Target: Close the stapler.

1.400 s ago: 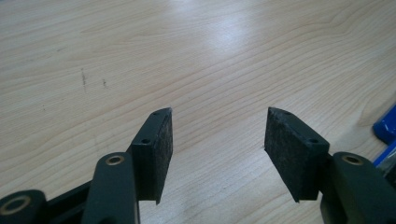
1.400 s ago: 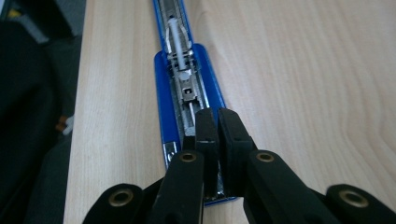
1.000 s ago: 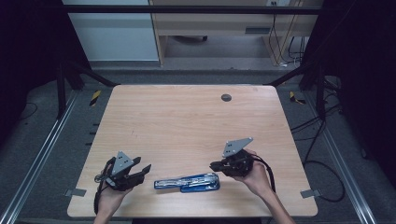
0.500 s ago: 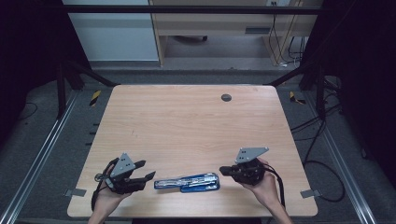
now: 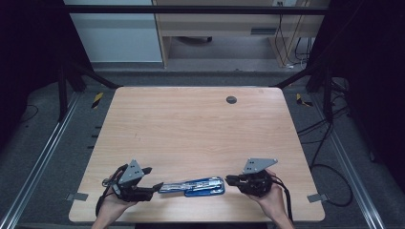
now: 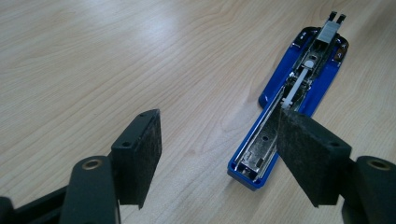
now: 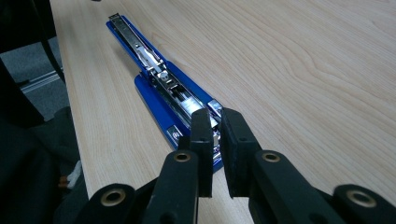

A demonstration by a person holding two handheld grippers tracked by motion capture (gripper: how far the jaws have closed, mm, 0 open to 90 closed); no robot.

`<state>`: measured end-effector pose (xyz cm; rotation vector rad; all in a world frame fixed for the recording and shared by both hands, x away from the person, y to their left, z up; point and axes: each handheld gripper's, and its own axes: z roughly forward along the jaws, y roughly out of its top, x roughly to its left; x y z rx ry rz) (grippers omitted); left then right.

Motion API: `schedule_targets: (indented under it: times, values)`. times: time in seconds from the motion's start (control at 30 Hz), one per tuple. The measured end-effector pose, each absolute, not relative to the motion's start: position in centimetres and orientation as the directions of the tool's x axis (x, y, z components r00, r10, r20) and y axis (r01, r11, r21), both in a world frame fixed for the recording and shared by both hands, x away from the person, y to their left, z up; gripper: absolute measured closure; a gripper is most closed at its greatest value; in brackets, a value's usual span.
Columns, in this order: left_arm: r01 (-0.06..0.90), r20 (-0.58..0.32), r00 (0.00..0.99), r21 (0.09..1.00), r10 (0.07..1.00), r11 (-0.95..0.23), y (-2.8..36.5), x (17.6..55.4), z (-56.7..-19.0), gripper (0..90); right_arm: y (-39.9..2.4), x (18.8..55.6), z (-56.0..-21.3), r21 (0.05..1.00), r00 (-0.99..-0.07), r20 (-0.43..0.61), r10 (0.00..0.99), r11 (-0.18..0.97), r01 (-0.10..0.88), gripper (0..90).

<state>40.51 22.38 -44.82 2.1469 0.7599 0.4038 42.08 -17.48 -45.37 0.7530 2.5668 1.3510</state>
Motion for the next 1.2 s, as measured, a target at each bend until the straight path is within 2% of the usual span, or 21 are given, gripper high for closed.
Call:
schedule_targets:
  times: [0.17,0.43,1.03,1.2]
  values:
    - [0.379,0.028,0.783,0.771,0.621,-0.512,22.2,40.4,-45.1,30.4,-17.5,41.5,-45.3,0.816,-0.865,0.104,0.491,0.455,0.357,84.3]
    - [0.377,0.029,0.794,0.76,0.607,-0.53,21.7,40.2,-45.5,30.7,-17.0,41.1,-45.8,0.81,-0.87,0.109,0.48,0.464,0.358,90.0]
    - [0.355,0.046,0.84,0.708,0.541,-0.611,20.4,40.4,-46.4,31.2,-15.5,40.6,-46.9,0.792,-0.883,0.102,0.458,0.5,0.351,90.0]
    - [0.358,0.043,0.846,0.693,0.531,-0.626,20.2,40.7,-47.0,34.6,-15.1,40.7,-47.4,0.783,-0.883,0.095,0.46,0.513,0.351,90.0]
